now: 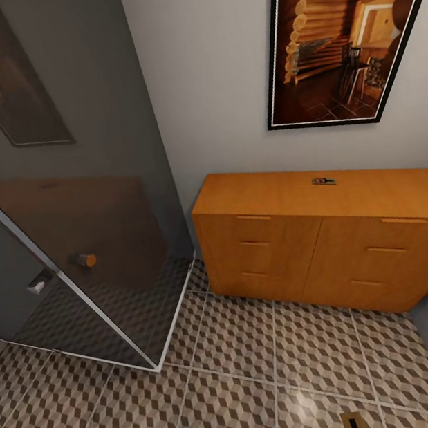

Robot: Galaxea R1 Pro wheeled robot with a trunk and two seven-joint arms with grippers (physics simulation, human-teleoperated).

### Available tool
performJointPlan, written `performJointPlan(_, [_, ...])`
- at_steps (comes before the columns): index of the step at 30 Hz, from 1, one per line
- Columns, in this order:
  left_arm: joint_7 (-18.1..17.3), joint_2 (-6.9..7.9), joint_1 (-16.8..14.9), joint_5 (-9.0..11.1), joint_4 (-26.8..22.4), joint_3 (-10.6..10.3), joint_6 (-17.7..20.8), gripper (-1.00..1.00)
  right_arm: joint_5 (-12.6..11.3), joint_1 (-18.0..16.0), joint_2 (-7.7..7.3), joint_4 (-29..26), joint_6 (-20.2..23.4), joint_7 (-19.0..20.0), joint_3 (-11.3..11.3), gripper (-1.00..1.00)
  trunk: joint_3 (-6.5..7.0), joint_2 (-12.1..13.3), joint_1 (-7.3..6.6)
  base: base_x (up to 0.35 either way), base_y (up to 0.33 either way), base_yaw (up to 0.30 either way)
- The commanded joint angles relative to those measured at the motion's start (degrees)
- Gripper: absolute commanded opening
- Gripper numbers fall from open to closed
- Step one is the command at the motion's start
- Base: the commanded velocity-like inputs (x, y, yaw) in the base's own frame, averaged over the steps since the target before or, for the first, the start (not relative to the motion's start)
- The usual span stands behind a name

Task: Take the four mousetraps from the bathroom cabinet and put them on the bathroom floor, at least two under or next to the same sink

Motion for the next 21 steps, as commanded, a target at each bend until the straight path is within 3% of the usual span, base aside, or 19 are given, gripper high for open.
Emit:
performJointPlan(1, [0.1,-0.03,-0.1,0.4,0.2,-0.5,-0.4,1.0,-0.7,0.0,0.02,0.1,-0.3,0.2,0.5,-1.0,-0.1,-0.1,0.03,0.0,0.0,0.0])
performJointPlan(16, [0.7,-0.27,-0.1,0.4,-0.2,-0.2,-0.3,1.0,-0.6,0.0,-0.22,0.1,-0.2,0.1,0.5,-1.0,-0.1,-0.1,0.03,0.0,0.0,0.0])
performJointPlan(21, [0.8,-1.29,-0.1,0.4,-1.4,-0.1,0.3,1.0,-0.6,0.0,-0.28,0.1,-0.2,0.1,0.5,-1.0,-0.1,-0.1,0.03,0.0,0.0,0.0])
